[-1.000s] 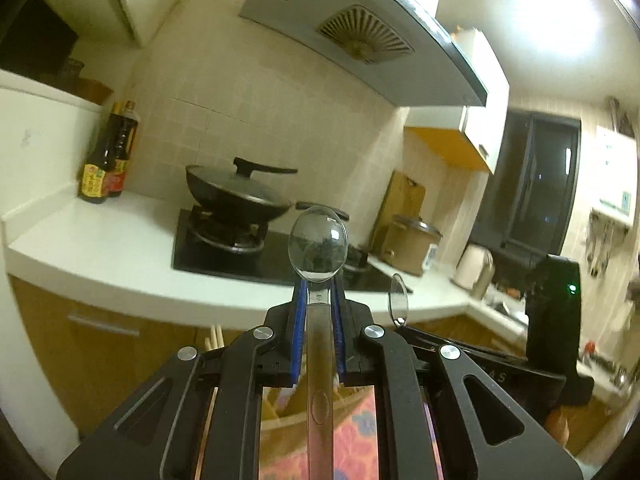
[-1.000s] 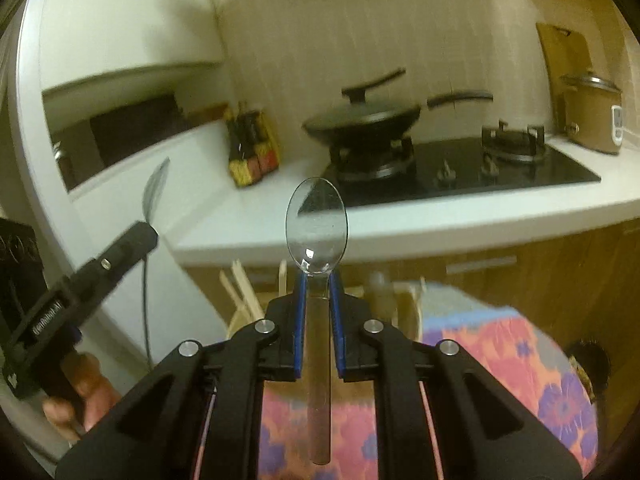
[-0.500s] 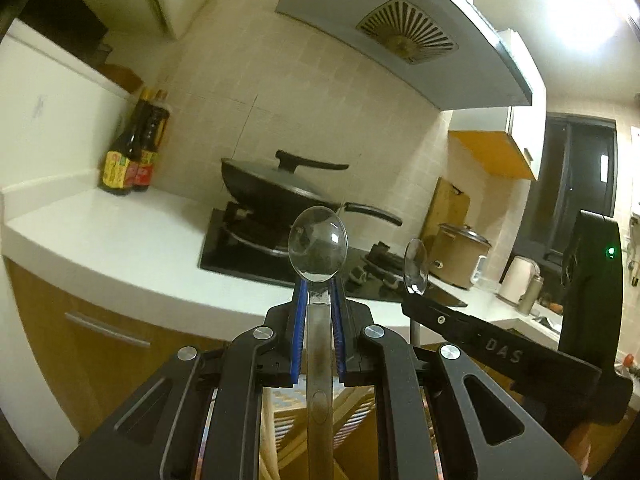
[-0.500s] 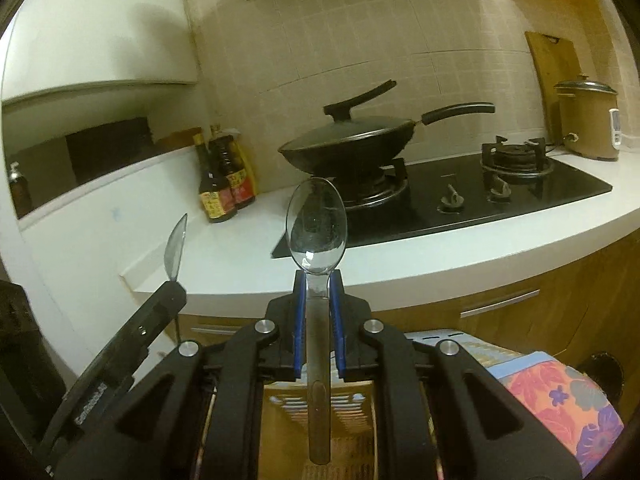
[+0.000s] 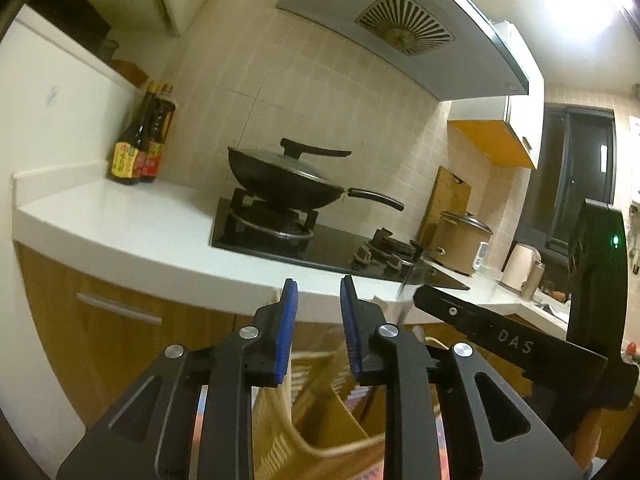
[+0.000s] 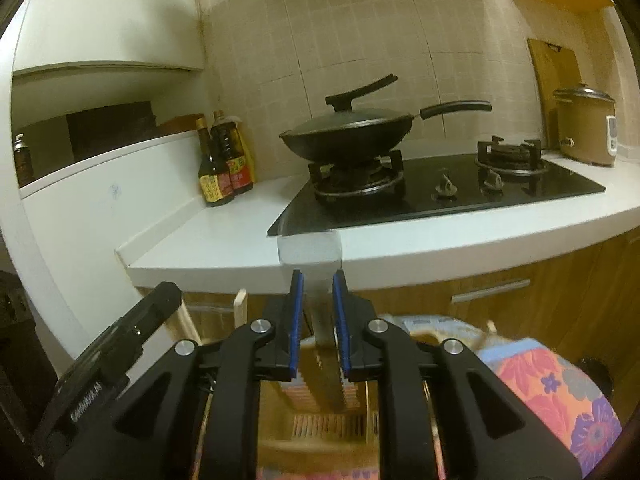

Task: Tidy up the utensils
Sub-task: 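Grasp a spoon with the right tool while the left tool grasps a chopstick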

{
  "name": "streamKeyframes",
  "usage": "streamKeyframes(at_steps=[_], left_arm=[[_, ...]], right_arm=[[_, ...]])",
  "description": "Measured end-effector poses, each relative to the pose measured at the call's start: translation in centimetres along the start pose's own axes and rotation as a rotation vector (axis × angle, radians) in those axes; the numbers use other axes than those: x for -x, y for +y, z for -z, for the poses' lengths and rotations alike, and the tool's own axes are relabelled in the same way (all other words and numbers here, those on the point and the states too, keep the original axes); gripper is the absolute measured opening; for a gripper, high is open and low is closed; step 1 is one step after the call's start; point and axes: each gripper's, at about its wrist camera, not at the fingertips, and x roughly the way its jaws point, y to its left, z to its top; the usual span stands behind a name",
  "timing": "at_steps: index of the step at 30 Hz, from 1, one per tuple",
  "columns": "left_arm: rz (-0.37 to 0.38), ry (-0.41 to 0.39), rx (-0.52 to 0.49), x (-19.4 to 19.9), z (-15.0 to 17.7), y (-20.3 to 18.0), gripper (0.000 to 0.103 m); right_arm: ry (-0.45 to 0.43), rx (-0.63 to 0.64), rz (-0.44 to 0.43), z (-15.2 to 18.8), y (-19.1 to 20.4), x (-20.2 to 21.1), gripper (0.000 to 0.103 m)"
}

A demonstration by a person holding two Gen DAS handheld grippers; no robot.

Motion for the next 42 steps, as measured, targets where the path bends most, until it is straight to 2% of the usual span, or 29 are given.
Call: streamKeyframes(at_steps=[3, 5, 7, 10, 15, 19, 23, 27, 31, 36, 39, 42], left_arm=[[0.004, 0.010, 0.020, 1.3, 0.2, 0.3, 0.040], [0.013, 0.022, 0.031, 2.4, 0.4, 0.3, 0.044], [0.015, 0.043, 0.035, 3.7, 0.6, 0.3, 0.048], [0.002, 0.049, 0.067, 6.0, 1.3, 0.3, 0.049], [-0.020, 0.107, 0.108, 8.9, 2.9, 0.2, 0.049], [-0.041, 0.196, 0.116, 10.3, 5.0, -0.4, 0.049], [-0.032, 0.287, 0.139, 11.0, 7.4, -1.3, 0.049], [-0.020, 0.393, 0.103, 11.3, 10.1, -3.3, 0.049], [-0.011, 0.513, 0.082, 11.1, 13.1, -4.9, 0.049], [-0.005, 0.639, 0.118, 10.4, 16.0, -5.7, 0.049], [-0.017, 0.660, 0.152, 10.0, 16.6, -5.7, 0.049], [-0.049, 0.676, 0.192, 9.2, 17.1, -5.4, 0.054]], right_arm=[[0.020, -0.029, -0.020, 0.6, -0.4, 1.7, 0.019], [0.026, -0.034, -0.022, 1.0, -0.6, 2.8, 0.028], [0.040, -0.027, -0.016, 1.6, -0.7, 4.0, 0.032], [0.094, -0.053, -0.048, 2.7, -1.4, 5.3, 0.032], [0.146, -0.081, -0.016, 5.0, -3.0, 7.9, 0.032], [0.187, -0.092, -0.004, 7.1, -4.0, 10.0, 0.032], [0.236, -0.108, 0.021, 9.4, -5.0, 11.7, 0.032], [0.329, -0.173, 0.053, 12.1, -6.9, 12.9, 0.032], [0.425, -0.239, 0.039, 15.2, -8.6, 13.8, 0.032], [0.520, -0.183, 0.063, 18.5, -8.1, 14.7, 0.032], [0.549, -0.153, 0.041, 19.9, -7.3, 15.3, 0.032], [0.569, -0.093, 0.070, 20.5, -6.2, 15.3, 0.032]])
